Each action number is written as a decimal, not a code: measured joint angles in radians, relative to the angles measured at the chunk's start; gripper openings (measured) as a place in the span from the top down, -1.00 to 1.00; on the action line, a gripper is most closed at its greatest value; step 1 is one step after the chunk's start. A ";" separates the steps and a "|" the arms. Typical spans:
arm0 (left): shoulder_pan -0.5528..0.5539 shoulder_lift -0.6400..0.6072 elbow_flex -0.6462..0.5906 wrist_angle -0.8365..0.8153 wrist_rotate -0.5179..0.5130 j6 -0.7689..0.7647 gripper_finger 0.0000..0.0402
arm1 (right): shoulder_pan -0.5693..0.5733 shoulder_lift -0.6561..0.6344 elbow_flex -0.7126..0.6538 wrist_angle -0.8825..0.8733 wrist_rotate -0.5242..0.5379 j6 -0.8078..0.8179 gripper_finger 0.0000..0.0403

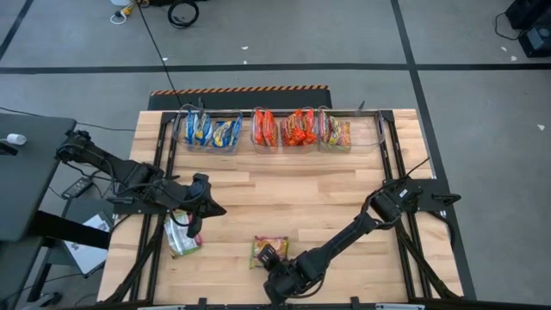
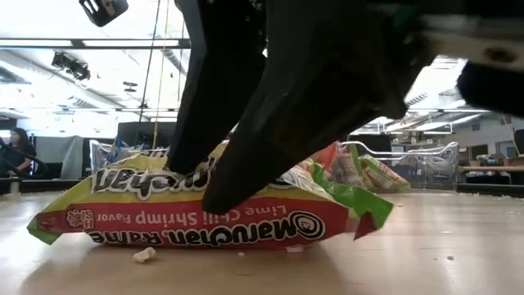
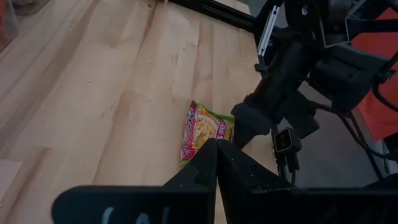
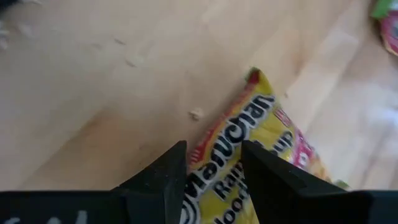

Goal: Sort Maruchan noodles
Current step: Put the green noodle pack into the right transparent bin

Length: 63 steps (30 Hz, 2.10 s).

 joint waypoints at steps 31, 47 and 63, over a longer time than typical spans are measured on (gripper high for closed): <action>0.081 -0.055 -0.001 0.222 -0.121 0.293 0.92 | -0.249 -0.534 -0.139 -0.224 0.079 0.537 0.98; 0.265 -0.055 -0.001 0.329 -0.118 0.486 0.92 | -0.851 -1.388 -0.913 -0.134 0.267 0.684 0.99; 0.438 -0.035 0.000 0.499 -0.120 0.569 0.92 | -1.315 -1.458 -1.346 0.421 -0.025 0.220 0.97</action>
